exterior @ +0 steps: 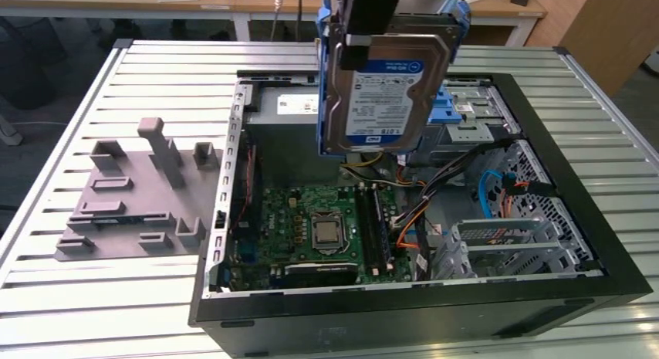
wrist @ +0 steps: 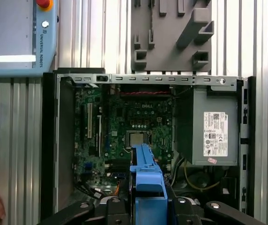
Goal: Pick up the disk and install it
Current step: 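Insert the disk into the insertion slot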
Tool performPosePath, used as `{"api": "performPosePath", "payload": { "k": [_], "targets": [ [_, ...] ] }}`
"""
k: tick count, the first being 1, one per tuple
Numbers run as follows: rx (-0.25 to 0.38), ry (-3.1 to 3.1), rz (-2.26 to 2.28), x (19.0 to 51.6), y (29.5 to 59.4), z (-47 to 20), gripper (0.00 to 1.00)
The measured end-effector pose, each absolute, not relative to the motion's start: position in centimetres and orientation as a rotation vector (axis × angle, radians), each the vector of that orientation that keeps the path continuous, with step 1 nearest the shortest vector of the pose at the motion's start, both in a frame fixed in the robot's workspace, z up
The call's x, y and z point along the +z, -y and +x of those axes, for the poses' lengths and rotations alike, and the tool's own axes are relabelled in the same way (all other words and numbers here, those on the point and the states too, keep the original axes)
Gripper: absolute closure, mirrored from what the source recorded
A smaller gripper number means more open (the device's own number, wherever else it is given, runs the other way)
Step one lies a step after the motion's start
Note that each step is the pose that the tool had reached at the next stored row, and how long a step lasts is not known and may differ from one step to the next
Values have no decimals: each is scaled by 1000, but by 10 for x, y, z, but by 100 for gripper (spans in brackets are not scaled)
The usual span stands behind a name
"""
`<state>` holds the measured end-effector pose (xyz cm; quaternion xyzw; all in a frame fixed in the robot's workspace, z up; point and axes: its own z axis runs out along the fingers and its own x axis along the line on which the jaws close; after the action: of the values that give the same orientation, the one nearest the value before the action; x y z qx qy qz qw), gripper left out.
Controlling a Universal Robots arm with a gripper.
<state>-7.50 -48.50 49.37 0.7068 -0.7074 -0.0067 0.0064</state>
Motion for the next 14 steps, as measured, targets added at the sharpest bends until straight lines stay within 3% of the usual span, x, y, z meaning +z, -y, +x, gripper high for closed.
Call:
{"api": "performPosePath", "payload": {
  "k": [14],
  "targets": [
    [-40,2221,2220,490,499,-60,64]
  ]
}}
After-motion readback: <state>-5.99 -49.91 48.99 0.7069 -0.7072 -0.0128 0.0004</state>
